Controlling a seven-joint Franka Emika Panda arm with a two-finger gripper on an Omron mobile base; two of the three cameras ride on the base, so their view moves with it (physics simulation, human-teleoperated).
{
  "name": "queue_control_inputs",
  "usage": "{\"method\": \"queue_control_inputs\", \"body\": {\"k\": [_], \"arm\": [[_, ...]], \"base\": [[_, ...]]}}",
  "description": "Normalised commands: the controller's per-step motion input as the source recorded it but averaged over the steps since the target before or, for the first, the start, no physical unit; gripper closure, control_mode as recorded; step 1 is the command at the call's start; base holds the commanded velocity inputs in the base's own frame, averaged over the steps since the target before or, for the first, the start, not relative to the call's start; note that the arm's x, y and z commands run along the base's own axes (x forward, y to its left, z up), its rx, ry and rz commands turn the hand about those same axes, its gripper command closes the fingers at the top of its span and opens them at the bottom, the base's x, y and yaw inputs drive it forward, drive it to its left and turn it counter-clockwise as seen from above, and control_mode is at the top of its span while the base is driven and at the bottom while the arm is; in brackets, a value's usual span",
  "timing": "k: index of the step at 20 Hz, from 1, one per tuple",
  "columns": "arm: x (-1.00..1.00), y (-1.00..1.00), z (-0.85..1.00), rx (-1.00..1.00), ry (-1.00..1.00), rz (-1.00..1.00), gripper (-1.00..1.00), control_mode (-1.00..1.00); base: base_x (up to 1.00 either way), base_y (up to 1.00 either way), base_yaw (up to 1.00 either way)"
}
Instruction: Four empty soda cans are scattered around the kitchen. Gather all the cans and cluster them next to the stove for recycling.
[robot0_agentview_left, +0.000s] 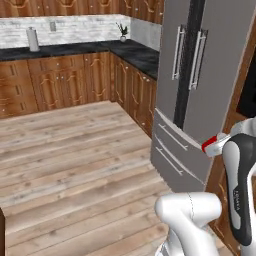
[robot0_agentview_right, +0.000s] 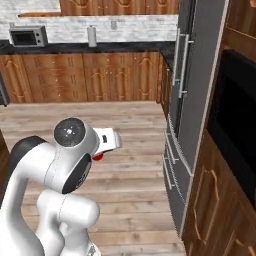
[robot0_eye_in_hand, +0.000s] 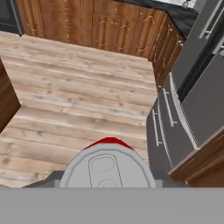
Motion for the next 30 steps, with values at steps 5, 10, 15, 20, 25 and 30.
{"method": "queue_control_inputs", "body": {"k": [5,10,15,20,25,30], "arm": [[0.00,0.00,0.00,0.00,0.00,0.00,1.00,1.00],[0.00,0.00,0.00,0.00,0.00,0.00,1.00,1.00],[0.00,0.00,0.00,0.00,0.00,0.00,1.00,1.00],[0.00,0.00,0.00,0.00,0.00,0.00,1.00,1.00],[0.00,0.00,0.00,0.00,0.00,0.00,1.00,1.00],[0.00,0.00,0.00,0.00,0.00,0.00,1.00,1.00]], "base": [[1.00,0.66,0.00],[1.00,0.62,0.00],[1.00,0.57,0.00],[1.00,0.40,0.00],[1.00,0.40,0.00],[1.00,0.32,0.00]]}}
